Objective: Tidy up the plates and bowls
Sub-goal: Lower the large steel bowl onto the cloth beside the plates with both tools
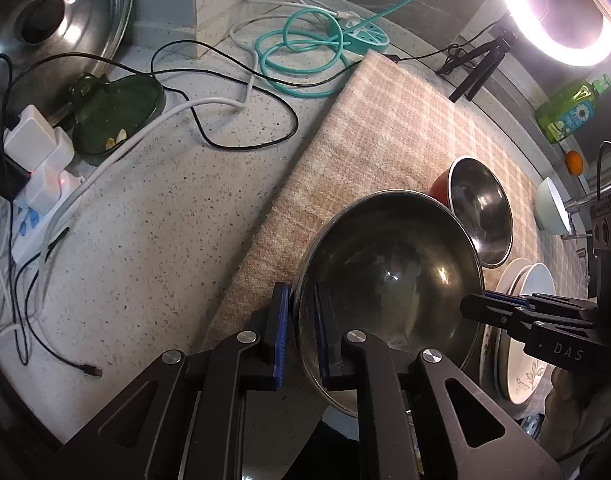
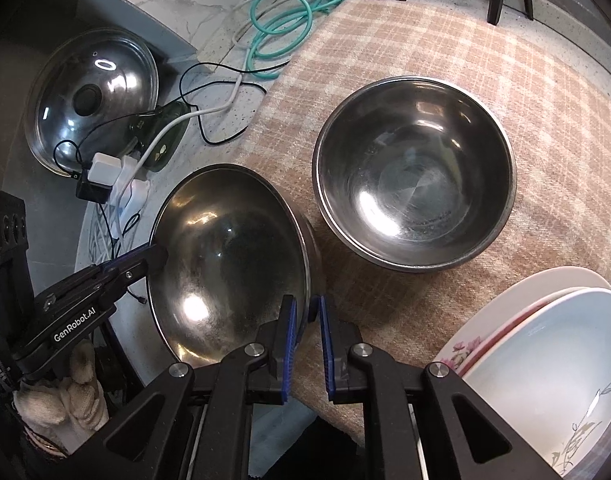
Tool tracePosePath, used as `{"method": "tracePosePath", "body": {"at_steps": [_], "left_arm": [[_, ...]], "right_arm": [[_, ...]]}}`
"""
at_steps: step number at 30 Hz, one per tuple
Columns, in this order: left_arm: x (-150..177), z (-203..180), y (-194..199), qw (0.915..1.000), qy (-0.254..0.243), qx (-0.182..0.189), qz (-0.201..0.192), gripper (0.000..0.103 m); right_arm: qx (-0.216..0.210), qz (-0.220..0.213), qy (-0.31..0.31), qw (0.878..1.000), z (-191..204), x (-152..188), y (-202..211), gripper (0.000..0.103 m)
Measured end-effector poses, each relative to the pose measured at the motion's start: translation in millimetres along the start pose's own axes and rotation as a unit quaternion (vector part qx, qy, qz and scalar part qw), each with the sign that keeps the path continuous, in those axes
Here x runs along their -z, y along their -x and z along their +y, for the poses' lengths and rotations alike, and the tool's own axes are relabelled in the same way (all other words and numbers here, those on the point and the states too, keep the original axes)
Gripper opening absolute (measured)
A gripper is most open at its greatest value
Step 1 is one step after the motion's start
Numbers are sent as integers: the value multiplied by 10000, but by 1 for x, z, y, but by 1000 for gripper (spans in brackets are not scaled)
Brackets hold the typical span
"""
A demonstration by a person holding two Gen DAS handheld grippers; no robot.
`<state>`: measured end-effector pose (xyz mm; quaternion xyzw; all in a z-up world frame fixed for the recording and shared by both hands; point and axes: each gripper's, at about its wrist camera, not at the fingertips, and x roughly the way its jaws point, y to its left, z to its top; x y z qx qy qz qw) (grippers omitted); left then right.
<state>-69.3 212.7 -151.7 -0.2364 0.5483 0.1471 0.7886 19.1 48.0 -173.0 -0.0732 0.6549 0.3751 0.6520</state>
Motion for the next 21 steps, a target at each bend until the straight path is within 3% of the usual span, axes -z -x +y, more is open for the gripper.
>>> {"method": "tracePosePath", "body": {"at_steps": [3, 12, 21], "left_arm": [[0, 0, 0, 10000, 8, 14, -3, 11], [-5, -1, 18, 9999, 13, -8, -158, 11], [-17, -14, 53, 9986, -49, 220, -488, 11]], "right_arm": [[-4, 6, -41, 10000, -4, 1, 3, 21], [-107, -74, 38, 9999, -3, 10, 22, 21], [-178, -802, -41, 9966, -23, 22, 75, 25]]}}
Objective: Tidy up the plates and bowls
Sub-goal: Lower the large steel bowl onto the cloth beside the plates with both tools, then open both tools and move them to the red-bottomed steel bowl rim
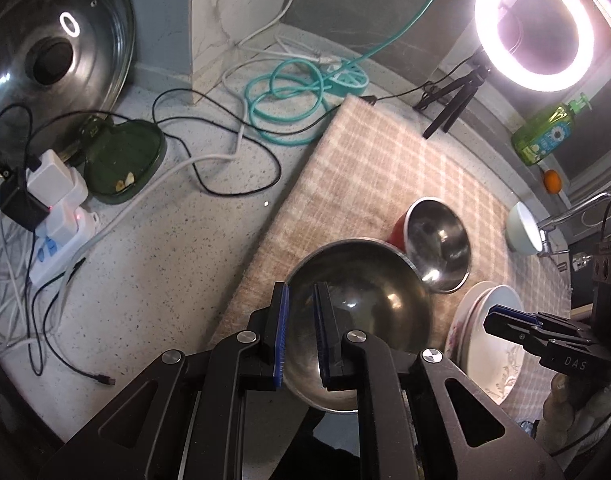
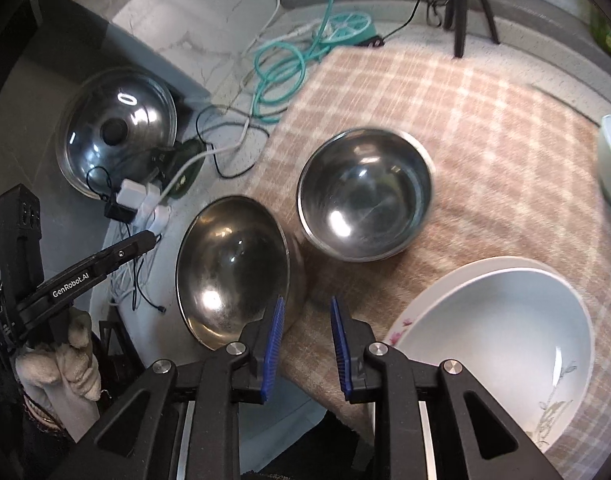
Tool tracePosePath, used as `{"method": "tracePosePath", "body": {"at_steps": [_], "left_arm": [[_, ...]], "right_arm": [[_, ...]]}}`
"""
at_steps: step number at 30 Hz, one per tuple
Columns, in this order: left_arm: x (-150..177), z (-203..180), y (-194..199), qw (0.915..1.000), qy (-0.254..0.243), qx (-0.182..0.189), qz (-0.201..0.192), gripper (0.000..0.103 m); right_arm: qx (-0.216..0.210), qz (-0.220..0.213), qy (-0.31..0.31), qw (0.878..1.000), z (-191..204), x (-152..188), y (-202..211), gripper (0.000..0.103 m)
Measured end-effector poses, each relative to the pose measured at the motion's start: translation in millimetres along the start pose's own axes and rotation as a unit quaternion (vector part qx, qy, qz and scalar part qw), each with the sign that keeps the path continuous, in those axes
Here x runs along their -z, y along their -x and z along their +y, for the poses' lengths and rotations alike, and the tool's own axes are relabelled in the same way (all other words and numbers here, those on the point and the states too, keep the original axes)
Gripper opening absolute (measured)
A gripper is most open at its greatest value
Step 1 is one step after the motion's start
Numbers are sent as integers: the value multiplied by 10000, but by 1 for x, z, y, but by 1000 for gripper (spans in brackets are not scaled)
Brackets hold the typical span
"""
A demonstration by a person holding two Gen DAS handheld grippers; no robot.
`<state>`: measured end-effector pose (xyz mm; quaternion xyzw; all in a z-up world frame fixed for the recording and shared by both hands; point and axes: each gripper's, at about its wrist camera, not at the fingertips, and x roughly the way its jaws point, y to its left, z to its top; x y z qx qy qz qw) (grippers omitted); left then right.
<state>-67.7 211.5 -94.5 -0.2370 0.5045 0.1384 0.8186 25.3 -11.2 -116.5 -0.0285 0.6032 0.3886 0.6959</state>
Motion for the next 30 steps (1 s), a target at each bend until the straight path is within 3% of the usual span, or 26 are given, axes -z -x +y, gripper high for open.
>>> {"method": "tracePosePath", "body": {"at_steps": [5, 11, 14, 30], "left_arm": [[-5, -16, 7, 9998, -96, 118, -144, 11], [-8, -39, 3, 9990, -249, 264, -244, 12], [-12, -51, -4, 9984, -373, 390, -196, 17], [-41, -87, -65, 9934, -871, 536, 521, 17]], "right_arm": [[140, -549, -110, 9983, -17, 2, 35, 33], [396, -949, -281, 9943, -36, -1, 55, 34], [460, -945, -374, 9938, -47, -3, 57, 34], [433, -774, -779, 9930, -78, -27, 32, 34]]}}
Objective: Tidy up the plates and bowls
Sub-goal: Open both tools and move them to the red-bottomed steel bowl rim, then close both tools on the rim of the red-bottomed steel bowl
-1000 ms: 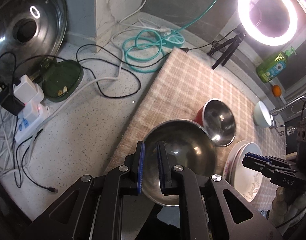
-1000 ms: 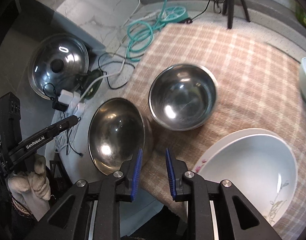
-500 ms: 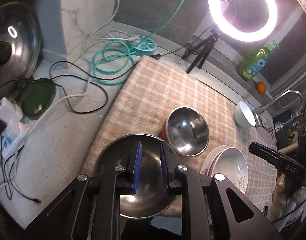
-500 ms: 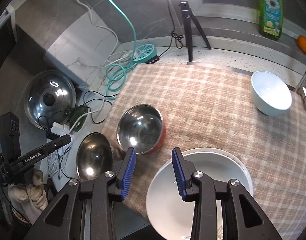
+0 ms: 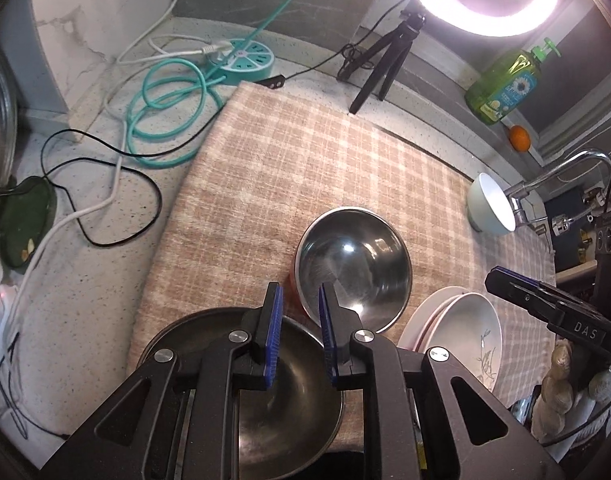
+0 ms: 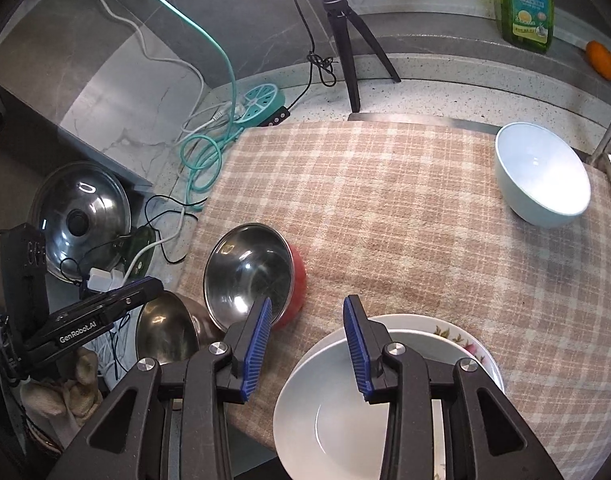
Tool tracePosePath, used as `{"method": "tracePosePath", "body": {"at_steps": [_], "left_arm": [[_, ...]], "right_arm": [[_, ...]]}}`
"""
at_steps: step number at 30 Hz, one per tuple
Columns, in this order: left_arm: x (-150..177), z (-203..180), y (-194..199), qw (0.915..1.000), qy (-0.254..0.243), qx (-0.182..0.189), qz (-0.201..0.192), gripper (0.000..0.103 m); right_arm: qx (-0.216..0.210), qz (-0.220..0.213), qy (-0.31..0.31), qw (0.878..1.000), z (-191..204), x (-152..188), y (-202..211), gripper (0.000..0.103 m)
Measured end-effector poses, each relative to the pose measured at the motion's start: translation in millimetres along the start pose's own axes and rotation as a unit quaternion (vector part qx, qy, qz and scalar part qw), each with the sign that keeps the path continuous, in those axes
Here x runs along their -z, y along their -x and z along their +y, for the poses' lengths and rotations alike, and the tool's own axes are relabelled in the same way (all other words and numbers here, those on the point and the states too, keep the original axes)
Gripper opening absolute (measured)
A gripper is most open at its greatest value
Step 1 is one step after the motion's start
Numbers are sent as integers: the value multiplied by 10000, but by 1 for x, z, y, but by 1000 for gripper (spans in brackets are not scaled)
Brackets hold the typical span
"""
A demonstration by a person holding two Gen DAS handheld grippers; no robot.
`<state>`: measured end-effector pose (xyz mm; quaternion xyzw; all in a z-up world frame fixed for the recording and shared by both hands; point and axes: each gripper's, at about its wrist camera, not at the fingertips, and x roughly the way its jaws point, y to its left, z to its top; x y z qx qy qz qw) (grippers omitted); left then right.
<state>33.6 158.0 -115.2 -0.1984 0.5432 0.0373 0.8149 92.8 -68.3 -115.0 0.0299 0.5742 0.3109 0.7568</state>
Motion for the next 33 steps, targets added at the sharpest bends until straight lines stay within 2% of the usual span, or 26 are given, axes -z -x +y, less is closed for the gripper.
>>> {"method": "tracePosePath", "body": {"at_steps": [10, 20, 28, 33], "left_arm": [[-17, -2, -29, 9995, -124, -67, 286, 17], [-26, -3, -48, 9985, -210, -159, 483, 17], [-25, -5, -58, 9976, -242, -195, 620, 16], [-27, -4, -62, 9975, -217, -159, 652, 10]], "right_arm": [[-133, 373, -87, 9992, 5, -15, -39, 34], [-87, 593, -136, 9981, 5, -25, -68, 34], [-105, 753, -155, 9970, 4, -26, -79, 25], [-125, 844, -164, 9962, 4, -25, -86, 19]]}}
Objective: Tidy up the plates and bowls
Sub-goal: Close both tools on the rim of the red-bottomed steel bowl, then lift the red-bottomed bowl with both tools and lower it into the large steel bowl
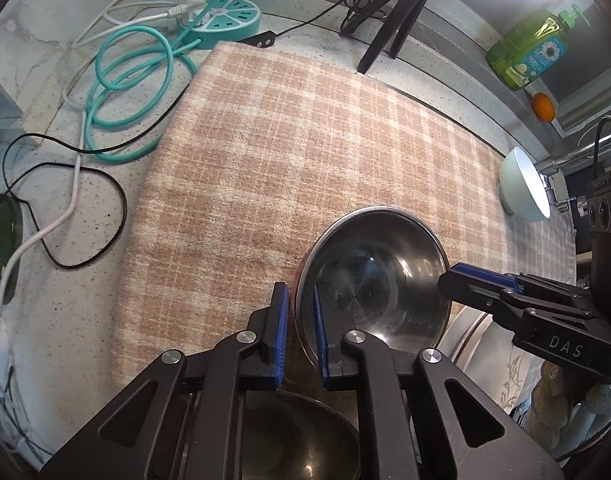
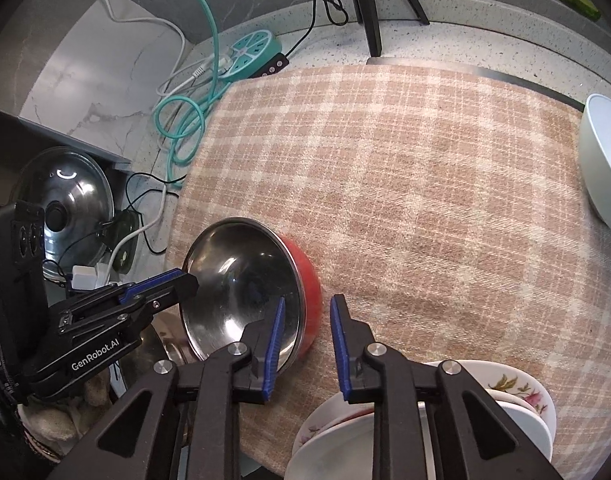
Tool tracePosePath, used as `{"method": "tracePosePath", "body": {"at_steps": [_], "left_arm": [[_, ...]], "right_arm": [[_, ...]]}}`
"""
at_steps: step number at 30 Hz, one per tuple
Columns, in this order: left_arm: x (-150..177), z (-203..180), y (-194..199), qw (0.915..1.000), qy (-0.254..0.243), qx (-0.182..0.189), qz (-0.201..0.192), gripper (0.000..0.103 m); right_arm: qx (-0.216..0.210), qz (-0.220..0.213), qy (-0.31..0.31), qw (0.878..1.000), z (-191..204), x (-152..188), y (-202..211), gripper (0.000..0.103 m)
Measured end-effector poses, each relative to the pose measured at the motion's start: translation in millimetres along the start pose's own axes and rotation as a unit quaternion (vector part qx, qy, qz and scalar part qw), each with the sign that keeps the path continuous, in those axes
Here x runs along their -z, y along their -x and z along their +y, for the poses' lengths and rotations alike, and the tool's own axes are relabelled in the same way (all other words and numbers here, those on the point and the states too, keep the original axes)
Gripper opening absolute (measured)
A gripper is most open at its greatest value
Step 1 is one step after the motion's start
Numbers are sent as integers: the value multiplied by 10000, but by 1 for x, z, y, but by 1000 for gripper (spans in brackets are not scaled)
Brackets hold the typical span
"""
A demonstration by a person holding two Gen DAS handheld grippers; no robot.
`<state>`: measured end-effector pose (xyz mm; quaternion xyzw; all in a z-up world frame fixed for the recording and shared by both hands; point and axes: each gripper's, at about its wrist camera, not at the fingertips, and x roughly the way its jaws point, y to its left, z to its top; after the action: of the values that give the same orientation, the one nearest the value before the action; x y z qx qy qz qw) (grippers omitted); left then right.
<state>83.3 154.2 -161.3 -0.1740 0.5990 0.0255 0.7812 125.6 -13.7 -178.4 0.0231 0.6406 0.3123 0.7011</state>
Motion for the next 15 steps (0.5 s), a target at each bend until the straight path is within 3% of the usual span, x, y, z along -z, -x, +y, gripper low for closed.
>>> {"method": "tracePosePath", "body": {"at_steps": [8, 15], "left_arm": [[0, -2, -2, 10000, 11, 30, 18, 6], [1, -5, 1, 10000, 39, 28, -63, 6]], "right_arm": [[-82, 38, -102, 9999, -2, -1, -5, 6], [-57, -90, -148, 9998, -2, 0, 2, 6]]}}
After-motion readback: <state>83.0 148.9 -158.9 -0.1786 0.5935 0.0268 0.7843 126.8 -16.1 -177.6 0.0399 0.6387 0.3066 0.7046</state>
